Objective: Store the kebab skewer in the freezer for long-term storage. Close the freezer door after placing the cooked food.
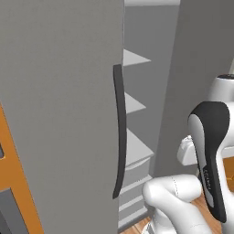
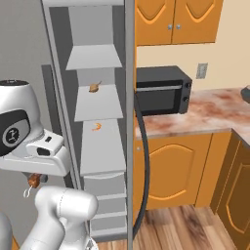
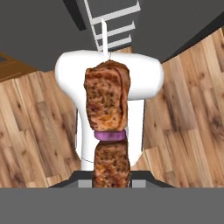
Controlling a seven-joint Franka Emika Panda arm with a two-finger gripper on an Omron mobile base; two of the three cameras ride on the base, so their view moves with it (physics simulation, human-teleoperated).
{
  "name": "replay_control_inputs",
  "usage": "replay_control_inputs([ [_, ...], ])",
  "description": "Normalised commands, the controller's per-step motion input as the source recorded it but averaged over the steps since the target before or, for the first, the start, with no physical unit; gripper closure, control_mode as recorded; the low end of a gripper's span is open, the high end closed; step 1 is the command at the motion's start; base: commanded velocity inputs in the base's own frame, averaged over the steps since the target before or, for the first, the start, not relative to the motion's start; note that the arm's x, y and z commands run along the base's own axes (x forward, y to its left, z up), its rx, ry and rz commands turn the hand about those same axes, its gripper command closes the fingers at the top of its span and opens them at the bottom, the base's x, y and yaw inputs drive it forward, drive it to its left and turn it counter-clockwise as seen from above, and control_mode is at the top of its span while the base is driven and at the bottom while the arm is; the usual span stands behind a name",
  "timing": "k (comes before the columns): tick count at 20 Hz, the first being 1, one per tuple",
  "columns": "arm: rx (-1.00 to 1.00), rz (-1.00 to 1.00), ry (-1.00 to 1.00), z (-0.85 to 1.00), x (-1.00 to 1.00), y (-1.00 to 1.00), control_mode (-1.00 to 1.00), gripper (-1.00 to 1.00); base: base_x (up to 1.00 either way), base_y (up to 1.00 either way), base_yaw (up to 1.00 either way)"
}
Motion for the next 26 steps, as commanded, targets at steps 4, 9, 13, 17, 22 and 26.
replay_control_inputs([
  [4, 0.0, 0.0, 0.0, 0.0, 0.0, 0.0, 1.0, 1.0, 0.32, 0.0, 0.21],
  [9, 0.0, 0.0, 0.0, 0.0, 0.0, 0.0, 1.0, 1.0, -0.08, 0.0, 0.23],
  [13, 0.0, 0.0, 0.0, 0.0, 0.0, 0.0, 1.0, 1.0, -0.33, -0.09, 0.09],
  [17, 0.0, 0.0, 0.0, 0.0, 0.0, 0.0, 1.0, 1.0, -0.51, -0.01, 0.05],
  [22, 0.0, 0.0, 0.0, 0.0, 0.0, 0.0, 1.0, 1.0, -0.7, 0.06, 0.06],
  [26, 0.0, 0.0, 0.0, 0.0, 0.0, 0.0, 1.0, 1.0, -0.36, 0.39, 0.13],
])
